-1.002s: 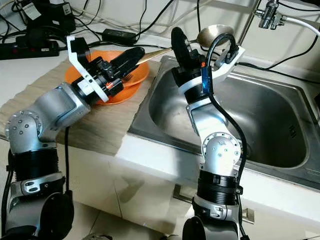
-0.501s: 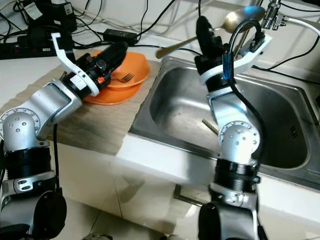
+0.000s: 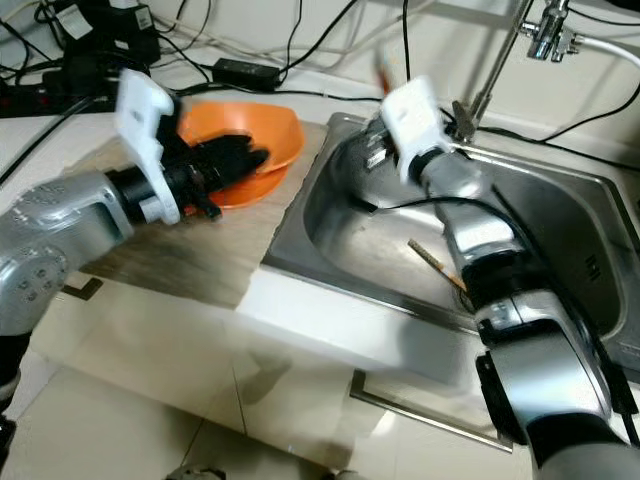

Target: Kitchen organization

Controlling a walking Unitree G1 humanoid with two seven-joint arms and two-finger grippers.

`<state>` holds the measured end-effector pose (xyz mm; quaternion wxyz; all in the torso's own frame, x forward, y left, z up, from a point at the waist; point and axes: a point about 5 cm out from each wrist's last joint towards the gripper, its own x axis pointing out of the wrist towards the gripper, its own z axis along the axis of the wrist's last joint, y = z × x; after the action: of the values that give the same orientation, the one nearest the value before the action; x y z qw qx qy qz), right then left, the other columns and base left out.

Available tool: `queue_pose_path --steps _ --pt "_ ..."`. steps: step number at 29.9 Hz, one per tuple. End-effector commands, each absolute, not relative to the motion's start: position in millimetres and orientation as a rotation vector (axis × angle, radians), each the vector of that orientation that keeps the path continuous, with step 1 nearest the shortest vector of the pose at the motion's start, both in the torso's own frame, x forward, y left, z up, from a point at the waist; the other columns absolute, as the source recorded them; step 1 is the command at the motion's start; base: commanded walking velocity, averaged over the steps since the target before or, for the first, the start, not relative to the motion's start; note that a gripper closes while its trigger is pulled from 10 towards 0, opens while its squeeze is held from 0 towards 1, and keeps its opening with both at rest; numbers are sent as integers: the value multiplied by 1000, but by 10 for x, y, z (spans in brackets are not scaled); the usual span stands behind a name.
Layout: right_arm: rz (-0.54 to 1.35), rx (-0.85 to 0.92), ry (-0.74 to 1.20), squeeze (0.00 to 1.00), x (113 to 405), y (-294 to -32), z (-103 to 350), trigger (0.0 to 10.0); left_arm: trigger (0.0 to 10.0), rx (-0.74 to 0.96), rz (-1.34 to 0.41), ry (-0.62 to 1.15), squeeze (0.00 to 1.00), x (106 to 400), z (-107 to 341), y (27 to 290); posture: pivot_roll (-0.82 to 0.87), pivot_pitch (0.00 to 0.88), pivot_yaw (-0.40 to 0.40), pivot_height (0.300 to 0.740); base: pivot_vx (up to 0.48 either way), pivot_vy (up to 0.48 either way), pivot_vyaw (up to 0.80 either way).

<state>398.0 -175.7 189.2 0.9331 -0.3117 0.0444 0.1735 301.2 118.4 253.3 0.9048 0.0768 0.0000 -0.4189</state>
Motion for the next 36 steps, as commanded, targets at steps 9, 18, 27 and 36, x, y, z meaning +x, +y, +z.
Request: queue_pose_path --steps 9,18,27,36 --pt "327 -913 383 0 3880 -2105 1377 10000 10000 232 -934 -15 0 2871 2525 1179 117 61 -83 740 0 0 0" --pt "325 -824 448 0 3814 -2150 1228 10000 10000 247 -944 15 0 2782 2479 1162 165 103 -99 740 0 0 0" --pt "350 -798 488 690 3731 -2076 1026 10000 10000 254 -919 26 0 2736 2471 1218 187 116 -111 740 0 0 0" --pt "336 -761 487 796 3734 -2085 1033 10000 10000 255 -913 25 0 2745 2491 1221 182 113 -105 740 0 0 0"
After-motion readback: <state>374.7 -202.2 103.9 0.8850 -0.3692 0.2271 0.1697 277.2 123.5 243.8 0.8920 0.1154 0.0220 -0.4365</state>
